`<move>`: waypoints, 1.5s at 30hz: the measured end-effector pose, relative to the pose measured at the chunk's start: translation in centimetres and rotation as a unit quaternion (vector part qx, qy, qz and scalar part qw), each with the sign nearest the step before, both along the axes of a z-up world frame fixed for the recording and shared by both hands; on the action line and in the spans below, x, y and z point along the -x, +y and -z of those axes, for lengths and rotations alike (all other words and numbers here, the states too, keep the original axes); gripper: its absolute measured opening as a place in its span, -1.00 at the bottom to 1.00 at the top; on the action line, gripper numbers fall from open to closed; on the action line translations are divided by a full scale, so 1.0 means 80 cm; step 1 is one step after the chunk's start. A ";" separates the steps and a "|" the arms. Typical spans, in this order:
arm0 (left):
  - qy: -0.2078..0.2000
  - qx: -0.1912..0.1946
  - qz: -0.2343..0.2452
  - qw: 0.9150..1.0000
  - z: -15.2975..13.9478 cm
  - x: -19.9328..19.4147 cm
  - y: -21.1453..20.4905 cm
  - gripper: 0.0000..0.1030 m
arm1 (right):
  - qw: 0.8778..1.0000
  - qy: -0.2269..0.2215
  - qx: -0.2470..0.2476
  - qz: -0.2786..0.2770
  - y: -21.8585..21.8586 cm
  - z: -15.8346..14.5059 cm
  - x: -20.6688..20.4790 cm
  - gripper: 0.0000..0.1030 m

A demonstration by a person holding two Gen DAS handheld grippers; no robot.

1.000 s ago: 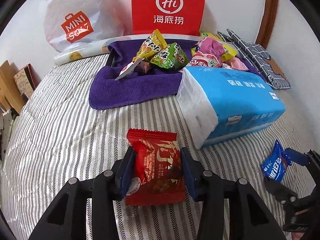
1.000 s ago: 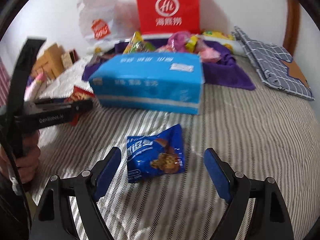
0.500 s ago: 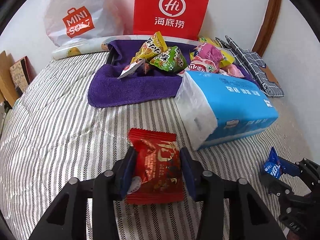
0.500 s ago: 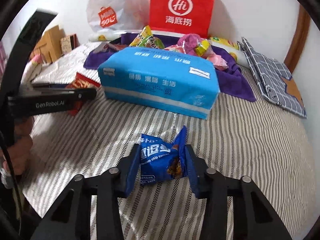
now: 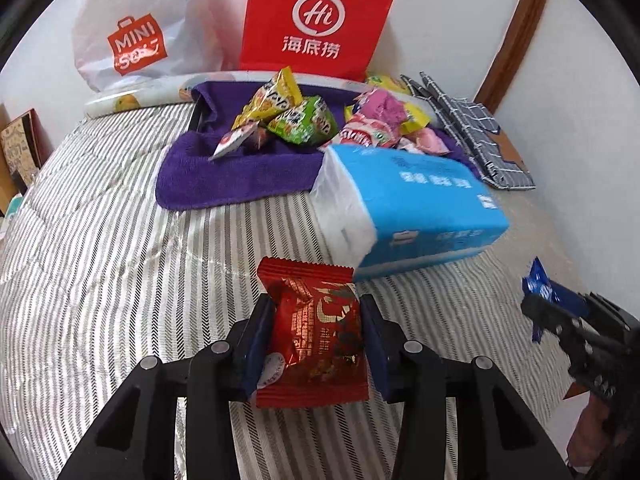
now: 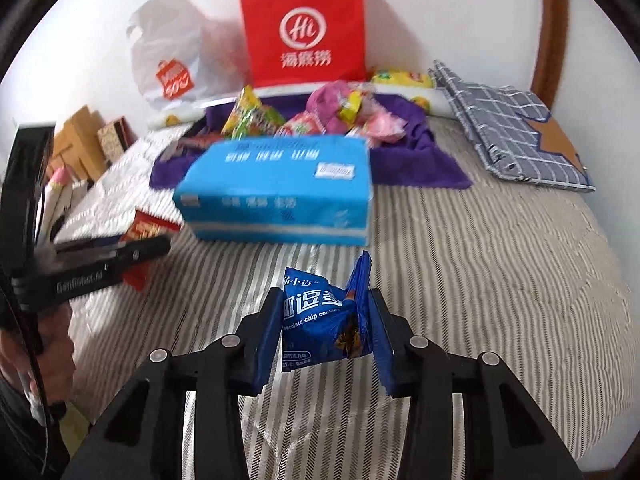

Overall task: Organize snacks
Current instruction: 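Carry the blue packet and red packet with both tools over the purple towel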

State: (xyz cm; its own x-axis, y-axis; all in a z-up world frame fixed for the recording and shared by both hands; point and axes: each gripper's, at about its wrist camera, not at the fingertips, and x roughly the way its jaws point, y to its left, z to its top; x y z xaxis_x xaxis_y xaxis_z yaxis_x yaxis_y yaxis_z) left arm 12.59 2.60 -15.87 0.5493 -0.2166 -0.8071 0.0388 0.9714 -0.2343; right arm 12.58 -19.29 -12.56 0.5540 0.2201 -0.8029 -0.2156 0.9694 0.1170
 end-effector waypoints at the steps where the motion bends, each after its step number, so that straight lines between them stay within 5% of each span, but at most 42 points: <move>1: -0.003 0.002 0.001 1.000 -0.005 0.001 0.000 -0.21 | 1.000 -0.002 0.000 0.005 -0.002 -0.003 -0.001 -0.20; 25: -0.067 0.003 0.016 0.998 -0.121 -0.035 -0.020 -0.21 | 0.995 -0.087 -0.036 0.032 -0.027 -0.096 -0.048 -0.19; 45: -0.103 0.014 -0.008 0.995 -0.169 -0.059 0.004 -0.21 | 0.992 -0.124 -0.019 0.031 -0.017 -0.151 -0.106 -0.19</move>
